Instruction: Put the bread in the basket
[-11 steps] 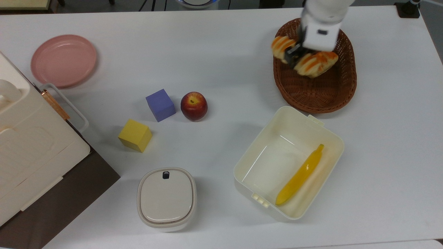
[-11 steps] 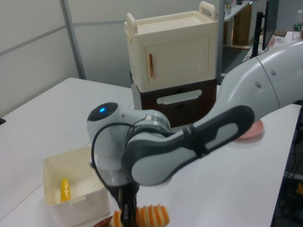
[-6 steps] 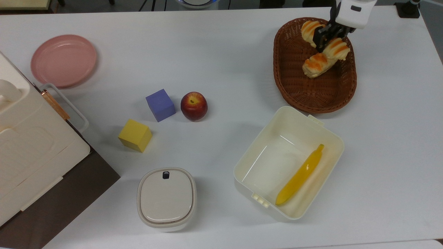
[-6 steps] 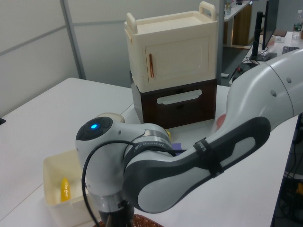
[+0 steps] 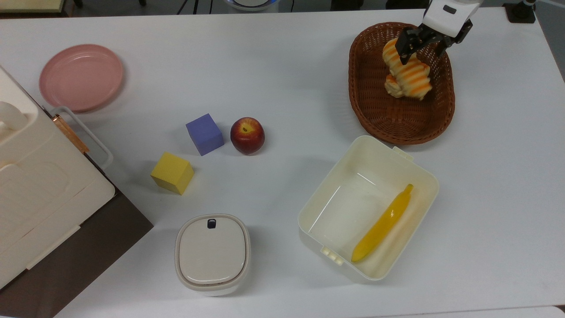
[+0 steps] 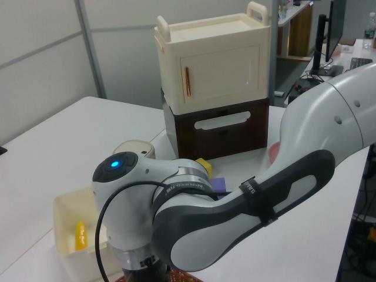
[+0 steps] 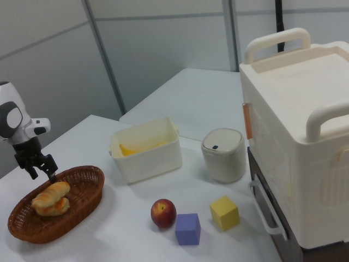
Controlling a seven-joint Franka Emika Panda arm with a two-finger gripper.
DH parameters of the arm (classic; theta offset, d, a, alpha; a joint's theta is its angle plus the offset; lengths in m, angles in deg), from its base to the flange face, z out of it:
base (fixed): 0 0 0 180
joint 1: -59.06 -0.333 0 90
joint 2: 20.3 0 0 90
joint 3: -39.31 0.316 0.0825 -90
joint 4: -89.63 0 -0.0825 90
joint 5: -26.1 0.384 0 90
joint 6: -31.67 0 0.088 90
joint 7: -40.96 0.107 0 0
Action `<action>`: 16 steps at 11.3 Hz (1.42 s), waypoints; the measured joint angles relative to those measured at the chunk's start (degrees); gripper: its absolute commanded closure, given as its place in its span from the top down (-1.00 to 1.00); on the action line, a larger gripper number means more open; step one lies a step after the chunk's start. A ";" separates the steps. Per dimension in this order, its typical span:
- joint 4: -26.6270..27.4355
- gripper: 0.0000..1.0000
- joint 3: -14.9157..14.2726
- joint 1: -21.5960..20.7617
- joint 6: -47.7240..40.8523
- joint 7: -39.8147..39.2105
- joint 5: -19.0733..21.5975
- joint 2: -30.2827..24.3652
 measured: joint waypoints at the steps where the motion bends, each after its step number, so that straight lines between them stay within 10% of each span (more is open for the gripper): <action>1: -0.30 1.00 -0.16 0.14 0.00 0.00 -0.02 0.00; 11: -5.18 1.00 -1.92 31.46 -13.10 -18.73 -2.26 -8.68; 16: -5.14 1.00 -2.05 38.17 -18.12 -23.72 -2.21 -14.30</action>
